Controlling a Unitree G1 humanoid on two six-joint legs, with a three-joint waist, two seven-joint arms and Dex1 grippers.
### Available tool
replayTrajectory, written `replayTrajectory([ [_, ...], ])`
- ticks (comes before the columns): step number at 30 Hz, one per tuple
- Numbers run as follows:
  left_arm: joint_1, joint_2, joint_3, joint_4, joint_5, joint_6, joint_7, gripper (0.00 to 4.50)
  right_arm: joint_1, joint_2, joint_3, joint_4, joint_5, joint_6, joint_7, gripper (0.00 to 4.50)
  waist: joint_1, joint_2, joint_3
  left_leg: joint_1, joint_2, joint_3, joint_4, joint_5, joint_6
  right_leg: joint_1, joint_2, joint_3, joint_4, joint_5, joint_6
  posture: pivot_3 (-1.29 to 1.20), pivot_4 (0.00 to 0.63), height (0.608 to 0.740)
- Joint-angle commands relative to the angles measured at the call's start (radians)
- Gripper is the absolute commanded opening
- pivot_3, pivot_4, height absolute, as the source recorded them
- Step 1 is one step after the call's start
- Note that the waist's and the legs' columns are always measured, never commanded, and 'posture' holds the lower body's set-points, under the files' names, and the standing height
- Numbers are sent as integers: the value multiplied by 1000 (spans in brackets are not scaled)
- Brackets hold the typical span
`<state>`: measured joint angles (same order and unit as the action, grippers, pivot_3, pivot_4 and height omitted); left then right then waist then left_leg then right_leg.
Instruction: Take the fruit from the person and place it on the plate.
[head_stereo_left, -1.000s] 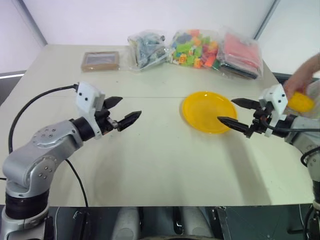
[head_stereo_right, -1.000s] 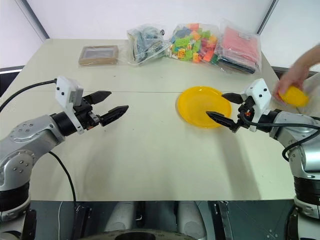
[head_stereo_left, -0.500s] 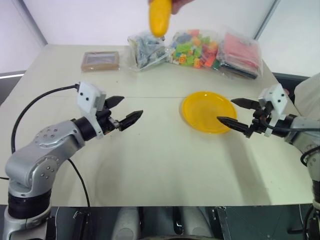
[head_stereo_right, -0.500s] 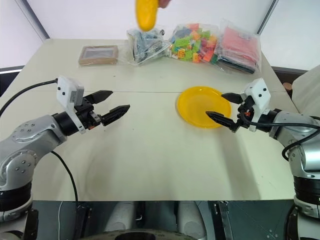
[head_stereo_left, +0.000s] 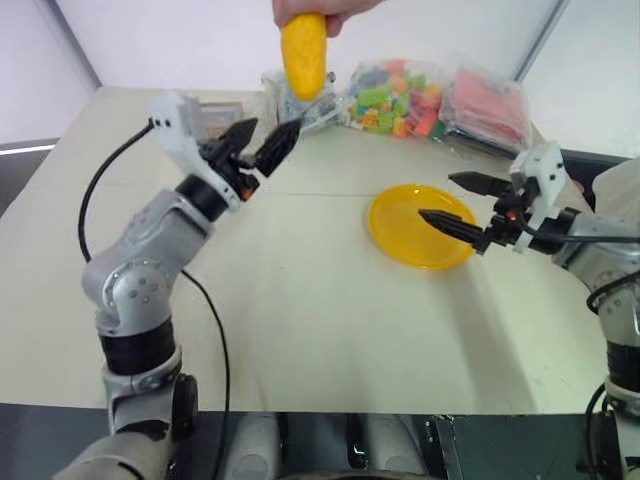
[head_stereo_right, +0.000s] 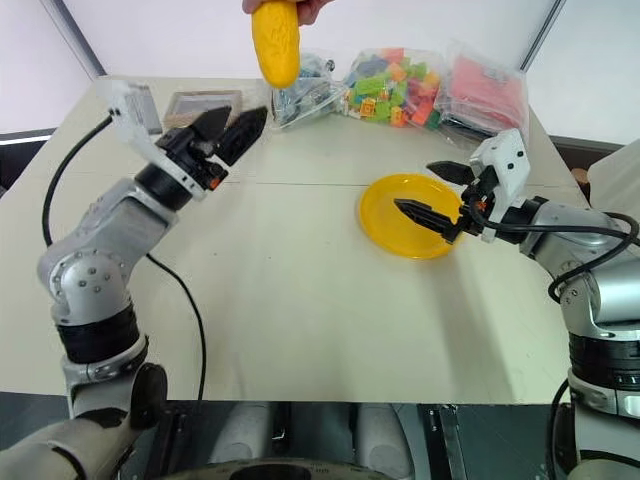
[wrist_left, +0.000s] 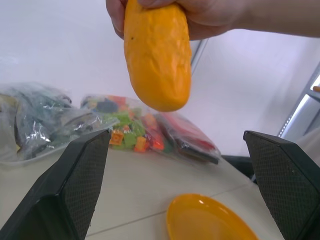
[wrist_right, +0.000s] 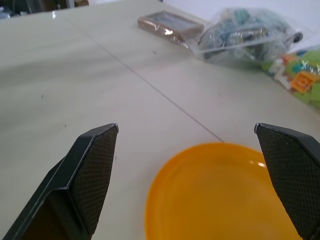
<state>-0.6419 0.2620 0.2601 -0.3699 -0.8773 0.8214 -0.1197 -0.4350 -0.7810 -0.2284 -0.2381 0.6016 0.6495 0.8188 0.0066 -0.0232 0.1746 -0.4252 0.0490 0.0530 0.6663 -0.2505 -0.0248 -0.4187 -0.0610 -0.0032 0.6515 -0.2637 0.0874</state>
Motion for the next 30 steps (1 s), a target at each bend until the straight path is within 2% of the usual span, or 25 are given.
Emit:
replayTrajectory([
  [1, -49, -2, -15, 46, 27, -40, -13, 4448, -69, 25, -46, -45, 74, 29, -36, 4500, 0, 0, 0, 0, 0, 0, 0, 0, 0, 0, 0, 0, 0, 0, 0, 0, 150, 731],
  [9, -106, 5, -72, 168, 125, -122, -91, 4448, -123, 65, -74, -76, 143, 76, -126, 4500, 7, 0, 0, -1, 0, 0, 0, 0, 0, 0, 0, 0, 0, 0, 0, 0, 150, 731],
  [18, -234, 2, -86, 306, 171, -180, -186, 4448, -107, 63, -56, -102, 140, 78, -147, 4500, 5, 0, 0, -1, 0, 0, 0, 0, 0, 0, 0, 0, 0, 0, 0, 0, 150, 731],
  [30, -316, 4, -73, 442, 235, -263, -249, 4448, -86, 60, -59, -119, 138, 70, -156, 4500, 5, 0, 0, -1, 0, 0, 0, 0, 0, 0, 0, -1, 0, 0, 0, 0, 150, 731],
])
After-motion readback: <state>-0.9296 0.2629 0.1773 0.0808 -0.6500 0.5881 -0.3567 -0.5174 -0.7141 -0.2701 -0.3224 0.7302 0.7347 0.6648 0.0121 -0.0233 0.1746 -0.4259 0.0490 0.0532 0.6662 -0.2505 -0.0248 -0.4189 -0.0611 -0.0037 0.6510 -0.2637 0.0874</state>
